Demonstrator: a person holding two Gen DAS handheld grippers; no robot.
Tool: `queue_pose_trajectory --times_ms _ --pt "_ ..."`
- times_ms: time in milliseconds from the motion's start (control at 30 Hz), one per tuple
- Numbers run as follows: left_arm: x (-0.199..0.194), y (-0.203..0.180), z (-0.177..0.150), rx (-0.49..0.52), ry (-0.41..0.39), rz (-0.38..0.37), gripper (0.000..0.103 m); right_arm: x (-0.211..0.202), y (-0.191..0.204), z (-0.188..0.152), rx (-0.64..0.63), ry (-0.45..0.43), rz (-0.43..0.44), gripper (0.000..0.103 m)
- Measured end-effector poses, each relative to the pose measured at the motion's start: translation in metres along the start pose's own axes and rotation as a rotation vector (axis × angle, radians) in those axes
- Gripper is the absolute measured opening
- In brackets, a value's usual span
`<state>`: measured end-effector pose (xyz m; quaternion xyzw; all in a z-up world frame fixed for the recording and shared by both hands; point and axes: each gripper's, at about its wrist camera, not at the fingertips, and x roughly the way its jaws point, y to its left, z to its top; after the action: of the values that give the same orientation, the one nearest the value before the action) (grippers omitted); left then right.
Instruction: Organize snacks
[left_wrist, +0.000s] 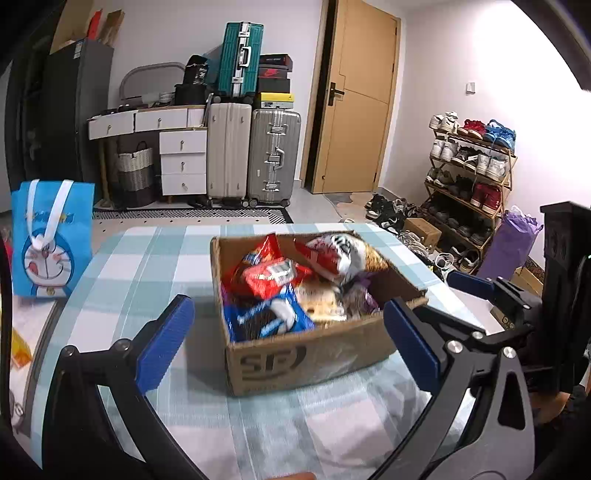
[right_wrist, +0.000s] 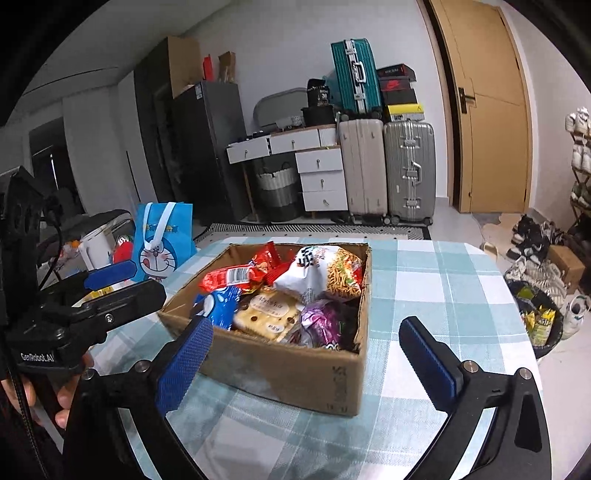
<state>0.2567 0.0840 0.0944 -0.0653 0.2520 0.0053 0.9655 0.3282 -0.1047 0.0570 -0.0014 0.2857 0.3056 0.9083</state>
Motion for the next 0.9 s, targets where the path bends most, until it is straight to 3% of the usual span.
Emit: queue_pose_trajectory --times_ms 300,633,900 --pt "-0.029 0.011 -0.032 -0.028 -0.046 0.014 0.102 -0.017 0.01 -0.019 -0.026 -0.017 -0.001 0.102" --pt "-0.023 0.024 -0.06 -0.035 -0.052 0.052 0.102 -0.032 0.014 -0.041 -0.074 -0.095 0.003 0.102" --pt "-0.025 0.028 -0.077 -0.033 -0.13 0.072 0.102 -0.029 0.013 -0.05 -0.082 -0.124 0.014 0.102"
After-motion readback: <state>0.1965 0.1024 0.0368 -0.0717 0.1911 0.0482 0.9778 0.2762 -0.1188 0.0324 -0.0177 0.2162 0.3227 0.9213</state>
